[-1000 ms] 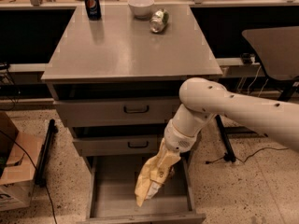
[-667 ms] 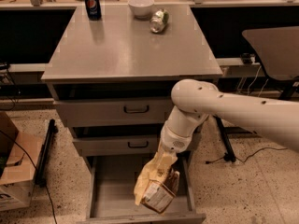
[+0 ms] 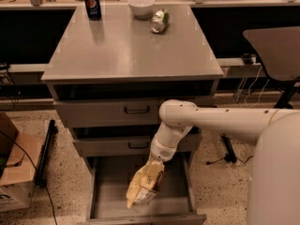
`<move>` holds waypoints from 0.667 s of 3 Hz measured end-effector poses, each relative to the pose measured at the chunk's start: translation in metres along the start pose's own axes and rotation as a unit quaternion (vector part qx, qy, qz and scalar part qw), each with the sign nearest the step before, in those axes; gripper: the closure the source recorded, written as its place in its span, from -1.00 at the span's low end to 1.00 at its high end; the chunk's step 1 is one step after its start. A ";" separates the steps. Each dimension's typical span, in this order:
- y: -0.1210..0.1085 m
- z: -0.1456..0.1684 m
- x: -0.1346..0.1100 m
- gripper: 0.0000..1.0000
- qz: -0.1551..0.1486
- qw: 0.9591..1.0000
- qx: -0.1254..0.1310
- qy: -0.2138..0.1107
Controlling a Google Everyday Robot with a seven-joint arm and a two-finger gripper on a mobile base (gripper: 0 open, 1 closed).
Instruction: Place brown chip bag into bottom drawer
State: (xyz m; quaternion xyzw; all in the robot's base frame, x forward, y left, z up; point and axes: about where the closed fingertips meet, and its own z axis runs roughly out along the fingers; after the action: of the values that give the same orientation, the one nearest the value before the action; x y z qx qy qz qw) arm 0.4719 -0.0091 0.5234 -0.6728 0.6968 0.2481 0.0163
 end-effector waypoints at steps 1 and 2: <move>-0.031 0.053 0.013 1.00 0.024 0.999 -0.017 -0.035; -0.057 0.100 0.022 1.00 0.046 0.995 -0.035 -0.083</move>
Offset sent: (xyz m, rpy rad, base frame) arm 0.0338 0.0268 -0.1787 0.2369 0.1662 -0.1838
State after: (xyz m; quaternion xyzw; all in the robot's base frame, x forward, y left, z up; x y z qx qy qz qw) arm 0.4922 0.0086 0.4092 -0.6173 0.7140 0.3278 0.0397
